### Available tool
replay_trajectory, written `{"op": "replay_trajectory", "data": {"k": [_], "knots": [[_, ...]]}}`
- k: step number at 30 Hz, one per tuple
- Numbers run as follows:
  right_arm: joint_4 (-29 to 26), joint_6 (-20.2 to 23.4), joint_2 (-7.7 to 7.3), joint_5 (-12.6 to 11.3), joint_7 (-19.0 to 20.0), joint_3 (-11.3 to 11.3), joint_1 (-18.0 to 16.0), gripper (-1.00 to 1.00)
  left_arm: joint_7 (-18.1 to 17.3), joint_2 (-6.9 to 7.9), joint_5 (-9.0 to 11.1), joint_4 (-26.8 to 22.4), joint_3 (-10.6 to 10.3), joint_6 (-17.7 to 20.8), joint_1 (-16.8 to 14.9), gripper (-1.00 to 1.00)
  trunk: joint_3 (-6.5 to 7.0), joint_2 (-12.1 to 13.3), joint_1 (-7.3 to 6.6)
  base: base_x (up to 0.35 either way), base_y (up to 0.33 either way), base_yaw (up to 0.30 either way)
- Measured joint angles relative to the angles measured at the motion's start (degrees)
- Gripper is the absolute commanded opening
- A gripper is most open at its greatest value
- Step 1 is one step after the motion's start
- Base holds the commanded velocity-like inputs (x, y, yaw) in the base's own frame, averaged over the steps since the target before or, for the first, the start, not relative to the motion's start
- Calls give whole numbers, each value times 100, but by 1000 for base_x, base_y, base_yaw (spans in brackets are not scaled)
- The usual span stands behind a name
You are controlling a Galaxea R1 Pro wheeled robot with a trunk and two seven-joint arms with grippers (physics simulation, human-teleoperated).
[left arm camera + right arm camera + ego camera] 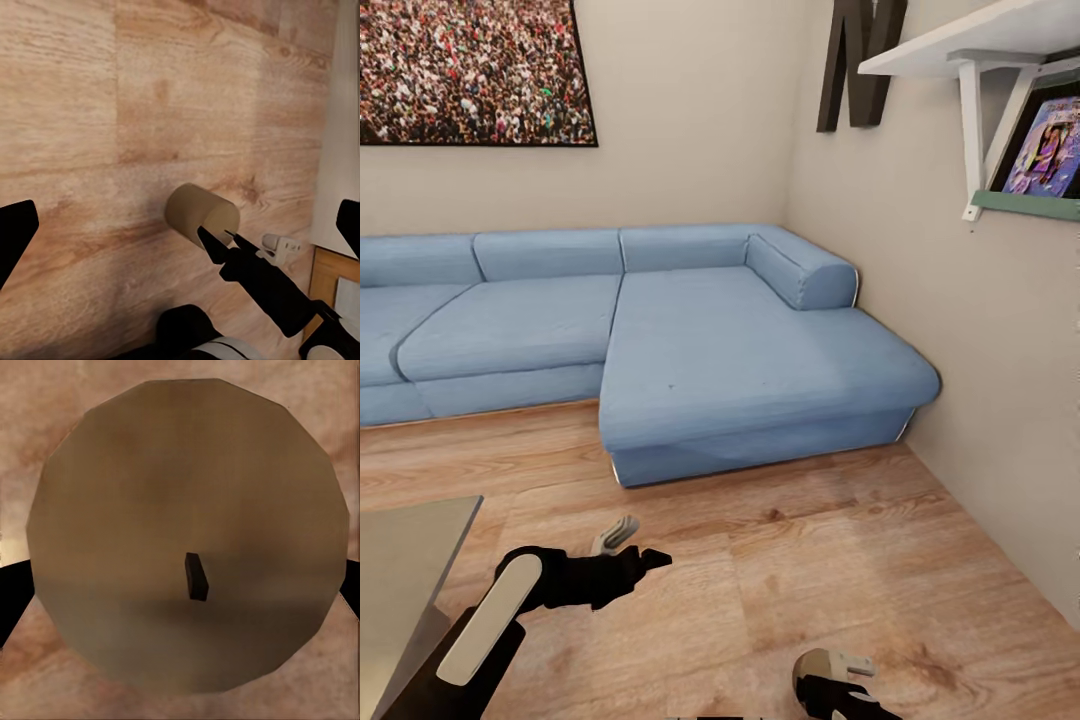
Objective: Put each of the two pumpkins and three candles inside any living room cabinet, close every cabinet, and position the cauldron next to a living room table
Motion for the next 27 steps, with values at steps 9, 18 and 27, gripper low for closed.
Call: {"op": "replay_trajectory", "data": {"k": [9, 18, 27], "knots": [[4, 1, 0, -12, 1, -4, 4, -100, 37, -32, -24, 2, -89, -8, 1, 100, 170, 282, -158, 0, 0, -7], [2, -8, 0, -6, 9, -2, 2, -100, 41, -45, -35, 2, -114, -9, 1, 100, 332, 643, -356, 0, 0, 0], [3, -8, -8, -21, 10, -6, 2, -100, 41, -69, -43, 11, -116, -9, 1, 100, 493, 1004, -554, 0, 0, 0]]}}
